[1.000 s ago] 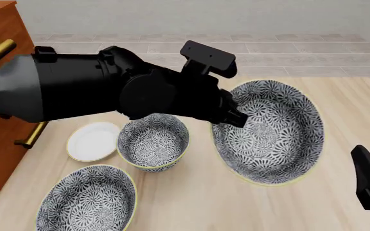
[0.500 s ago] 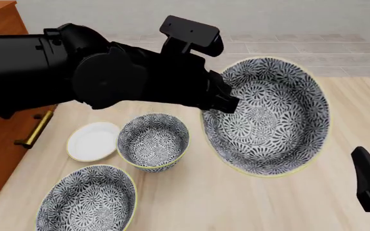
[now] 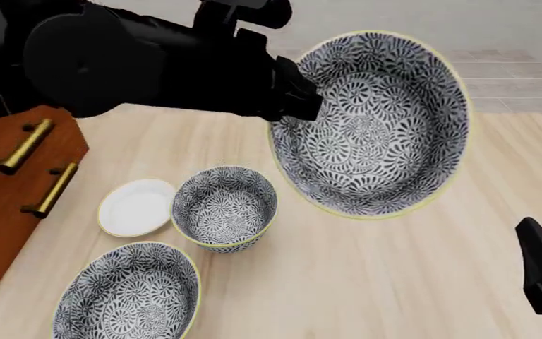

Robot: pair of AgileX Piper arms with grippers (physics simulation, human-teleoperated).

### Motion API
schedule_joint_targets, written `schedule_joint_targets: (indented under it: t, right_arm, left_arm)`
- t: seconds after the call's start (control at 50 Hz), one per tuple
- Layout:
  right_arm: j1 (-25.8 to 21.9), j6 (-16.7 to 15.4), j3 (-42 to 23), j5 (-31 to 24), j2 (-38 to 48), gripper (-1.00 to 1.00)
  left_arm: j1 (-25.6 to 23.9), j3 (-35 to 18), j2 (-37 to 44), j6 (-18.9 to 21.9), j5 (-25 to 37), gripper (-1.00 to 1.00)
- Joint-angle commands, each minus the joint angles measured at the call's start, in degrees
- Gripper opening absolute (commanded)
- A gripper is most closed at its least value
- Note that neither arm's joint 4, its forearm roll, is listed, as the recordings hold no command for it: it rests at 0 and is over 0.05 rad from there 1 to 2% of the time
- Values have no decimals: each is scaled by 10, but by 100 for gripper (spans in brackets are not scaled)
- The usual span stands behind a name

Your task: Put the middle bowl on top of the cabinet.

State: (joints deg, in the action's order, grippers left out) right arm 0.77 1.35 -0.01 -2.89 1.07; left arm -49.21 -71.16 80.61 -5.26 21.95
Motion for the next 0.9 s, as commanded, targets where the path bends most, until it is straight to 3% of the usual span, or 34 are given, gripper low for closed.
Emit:
schedule_joint_targets:
  t: [0.02, 0.9]
  right_arm:
    - [0, 0, 0, 0, -1, 100]
    - [-3, -1, 0, -3, -5, 100]
  left_arm:
    - [24, -22, -35, 9, 22, -100]
    - [136, -105, -125, -5, 90, -100]
